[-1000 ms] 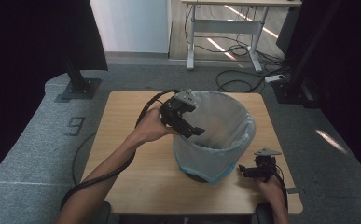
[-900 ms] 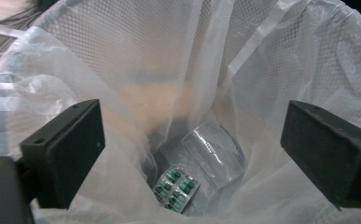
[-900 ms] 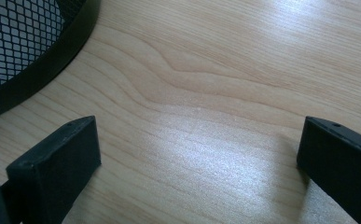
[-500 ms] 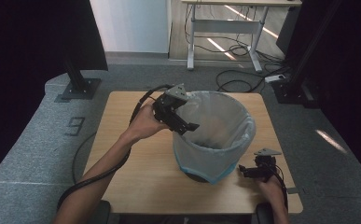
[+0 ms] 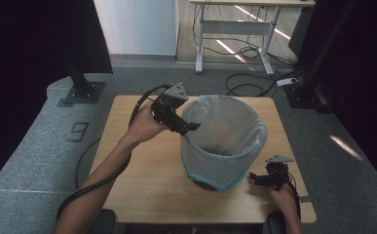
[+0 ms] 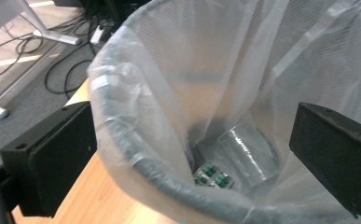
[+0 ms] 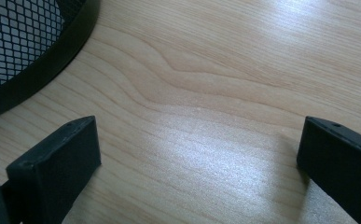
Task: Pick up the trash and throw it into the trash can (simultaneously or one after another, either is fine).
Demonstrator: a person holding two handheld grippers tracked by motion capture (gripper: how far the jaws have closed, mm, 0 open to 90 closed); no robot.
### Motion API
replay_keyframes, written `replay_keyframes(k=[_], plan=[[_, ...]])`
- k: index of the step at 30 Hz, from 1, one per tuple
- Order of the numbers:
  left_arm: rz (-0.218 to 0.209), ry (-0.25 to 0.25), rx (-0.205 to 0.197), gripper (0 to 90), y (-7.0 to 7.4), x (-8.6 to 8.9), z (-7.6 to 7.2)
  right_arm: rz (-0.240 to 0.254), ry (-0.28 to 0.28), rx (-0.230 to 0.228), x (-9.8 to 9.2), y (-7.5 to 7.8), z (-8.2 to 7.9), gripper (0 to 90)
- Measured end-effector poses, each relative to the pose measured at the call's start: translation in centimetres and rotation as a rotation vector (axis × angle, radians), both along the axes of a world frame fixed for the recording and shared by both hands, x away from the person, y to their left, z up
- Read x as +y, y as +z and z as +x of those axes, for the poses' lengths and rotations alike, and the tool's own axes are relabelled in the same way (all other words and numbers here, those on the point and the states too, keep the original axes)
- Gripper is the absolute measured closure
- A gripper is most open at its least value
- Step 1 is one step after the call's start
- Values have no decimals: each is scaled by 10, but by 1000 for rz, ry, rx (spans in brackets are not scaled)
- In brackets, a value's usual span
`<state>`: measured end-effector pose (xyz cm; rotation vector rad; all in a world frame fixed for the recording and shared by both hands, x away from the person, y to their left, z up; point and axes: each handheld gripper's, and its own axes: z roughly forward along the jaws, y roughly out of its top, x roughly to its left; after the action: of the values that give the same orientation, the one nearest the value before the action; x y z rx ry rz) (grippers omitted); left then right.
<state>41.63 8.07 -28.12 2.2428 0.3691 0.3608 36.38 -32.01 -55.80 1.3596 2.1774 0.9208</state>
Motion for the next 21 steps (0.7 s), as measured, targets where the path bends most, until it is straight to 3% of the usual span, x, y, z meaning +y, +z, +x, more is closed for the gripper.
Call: replay_keyframes(k=[21], plan=[[-38, 106, -13, 8, 0, 35, 14, 0, 0, 0, 0, 0, 0, 0]])
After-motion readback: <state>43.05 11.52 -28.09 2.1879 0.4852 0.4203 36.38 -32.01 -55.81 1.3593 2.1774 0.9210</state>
